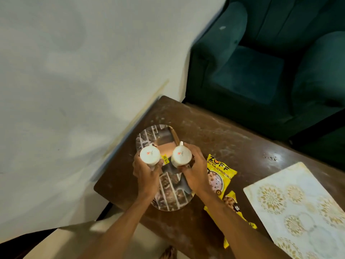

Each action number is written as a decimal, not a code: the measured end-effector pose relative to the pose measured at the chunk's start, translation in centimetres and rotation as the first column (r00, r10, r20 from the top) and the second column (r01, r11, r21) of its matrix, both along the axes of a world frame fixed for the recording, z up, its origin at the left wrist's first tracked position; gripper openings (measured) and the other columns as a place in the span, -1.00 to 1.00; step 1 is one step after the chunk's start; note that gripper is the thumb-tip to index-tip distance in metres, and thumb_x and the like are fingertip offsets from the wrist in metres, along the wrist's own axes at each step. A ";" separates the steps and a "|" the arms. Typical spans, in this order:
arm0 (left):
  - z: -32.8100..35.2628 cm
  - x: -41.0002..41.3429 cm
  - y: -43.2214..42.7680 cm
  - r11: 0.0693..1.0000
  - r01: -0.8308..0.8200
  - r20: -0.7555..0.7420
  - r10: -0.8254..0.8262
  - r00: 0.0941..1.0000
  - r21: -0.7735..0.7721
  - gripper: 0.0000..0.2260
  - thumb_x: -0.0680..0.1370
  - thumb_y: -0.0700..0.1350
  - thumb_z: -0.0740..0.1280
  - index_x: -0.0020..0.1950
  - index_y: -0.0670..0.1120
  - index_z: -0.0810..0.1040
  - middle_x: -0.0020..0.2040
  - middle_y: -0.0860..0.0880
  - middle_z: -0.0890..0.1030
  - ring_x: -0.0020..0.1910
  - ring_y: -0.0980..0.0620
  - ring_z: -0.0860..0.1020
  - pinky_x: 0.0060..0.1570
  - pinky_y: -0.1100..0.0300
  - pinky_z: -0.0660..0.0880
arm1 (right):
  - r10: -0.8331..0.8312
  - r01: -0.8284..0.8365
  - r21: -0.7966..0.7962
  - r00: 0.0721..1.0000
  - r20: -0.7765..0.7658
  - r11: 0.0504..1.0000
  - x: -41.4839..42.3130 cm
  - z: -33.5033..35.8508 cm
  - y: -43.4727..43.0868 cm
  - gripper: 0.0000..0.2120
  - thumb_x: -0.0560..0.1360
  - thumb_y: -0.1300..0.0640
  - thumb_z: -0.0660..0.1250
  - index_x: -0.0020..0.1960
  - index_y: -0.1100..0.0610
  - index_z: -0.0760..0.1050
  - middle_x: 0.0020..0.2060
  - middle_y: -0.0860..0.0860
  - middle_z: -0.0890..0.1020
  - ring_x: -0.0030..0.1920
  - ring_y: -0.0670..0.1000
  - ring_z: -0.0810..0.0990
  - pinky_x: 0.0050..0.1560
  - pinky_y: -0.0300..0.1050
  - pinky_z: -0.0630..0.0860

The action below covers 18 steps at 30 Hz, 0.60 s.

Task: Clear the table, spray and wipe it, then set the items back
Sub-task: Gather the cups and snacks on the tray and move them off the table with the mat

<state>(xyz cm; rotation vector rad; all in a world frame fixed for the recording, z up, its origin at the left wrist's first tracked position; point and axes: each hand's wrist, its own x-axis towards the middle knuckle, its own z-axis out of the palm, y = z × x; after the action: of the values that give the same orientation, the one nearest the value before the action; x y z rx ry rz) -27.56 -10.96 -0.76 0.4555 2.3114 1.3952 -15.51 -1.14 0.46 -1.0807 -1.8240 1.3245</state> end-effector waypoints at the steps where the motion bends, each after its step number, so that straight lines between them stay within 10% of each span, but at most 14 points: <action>1: -0.6 -0.7 0.5 1.000 -0.011 -0.010 0.011 1.000 0.001 -0.30 0.43 -0.15 0.56 0.47 -0.08 0.28 0.38 -0.13 0.40 0.42 -0.12 0.33 0.44 -0.18 0.28 | 0.023 -0.023 0.007 1.000 0.005 1.000 -1.1 -0.6 0.6 -0.37 0.24 0.34 0.51 0.29 0.12 0.53 0.20 -0.05 0.56 0.22 -0.19 0.51 0.20 -0.24 0.44; 18: -5.9 -7.6 5.4 0.995 -0.065 -0.174 0.052 0.983 -0.073 -0.30 0.25 -0.06 0.69 0.27 -0.13 0.43 0.16 -0.10 0.58 0.17 -0.08 0.54 0.04 0.10 0.48 | 0.187 -0.194 0.031 0.970 0.153 0.981 -9.8 -6.5 6.5 -0.34 0.26 0.33 0.55 0.33 0.17 0.45 0.25 0.00 0.51 0.25 -0.06 0.46 0.24 -0.25 0.40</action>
<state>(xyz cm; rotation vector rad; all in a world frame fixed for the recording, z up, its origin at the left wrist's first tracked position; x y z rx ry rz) -35.20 -5.52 -6.66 0.5057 2.5266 1.3330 -25.31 5.32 -6.05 -1.0254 -2.1041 1.3332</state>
